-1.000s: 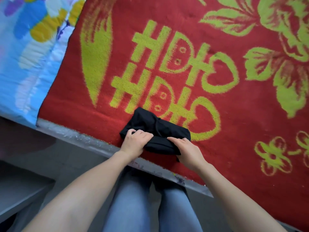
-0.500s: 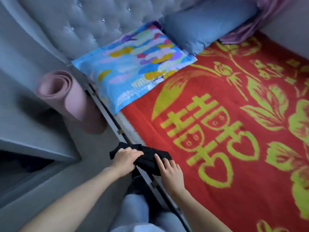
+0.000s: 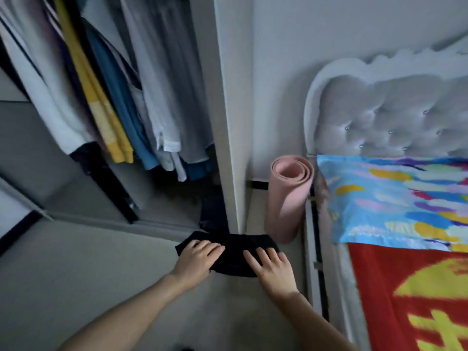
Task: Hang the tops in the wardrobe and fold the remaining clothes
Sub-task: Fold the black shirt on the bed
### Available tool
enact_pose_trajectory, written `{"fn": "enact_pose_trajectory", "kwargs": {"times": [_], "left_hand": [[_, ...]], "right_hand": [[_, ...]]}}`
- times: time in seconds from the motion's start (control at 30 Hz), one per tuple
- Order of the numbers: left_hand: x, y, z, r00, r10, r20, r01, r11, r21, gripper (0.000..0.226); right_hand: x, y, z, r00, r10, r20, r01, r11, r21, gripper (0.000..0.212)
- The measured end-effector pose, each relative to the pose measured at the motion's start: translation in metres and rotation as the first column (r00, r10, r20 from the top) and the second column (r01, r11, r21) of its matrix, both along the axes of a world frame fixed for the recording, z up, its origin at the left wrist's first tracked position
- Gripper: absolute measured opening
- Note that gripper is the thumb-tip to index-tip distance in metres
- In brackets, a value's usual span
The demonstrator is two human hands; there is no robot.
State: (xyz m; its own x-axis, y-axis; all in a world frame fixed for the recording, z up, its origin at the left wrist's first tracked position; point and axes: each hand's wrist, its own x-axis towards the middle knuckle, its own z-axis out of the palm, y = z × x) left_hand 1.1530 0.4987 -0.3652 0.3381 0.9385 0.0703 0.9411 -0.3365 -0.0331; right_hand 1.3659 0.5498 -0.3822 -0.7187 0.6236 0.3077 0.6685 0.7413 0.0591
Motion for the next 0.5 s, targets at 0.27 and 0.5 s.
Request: {"fn": "enact_pose_trajectory", "kwargs": {"times": [0.27,0.5], "left_hand": [[-0.169,0.0,-0.016,0.993,0.112,0.036,-0.113,0.993,0.026,0.066],[-0.253,0.014,-0.041,0.974,0.146,0.175,-0.16,0.985,0.067,0.048]], "right_hand": [[-0.176,0.021,-0.012,0.994,0.1,-0.034,-0.098,0.993,0.071,0.051],[-0.263,0.04,-0.023,0.994,0.105,0.042,-0.105,0.994,-0.003,0.052]]}}
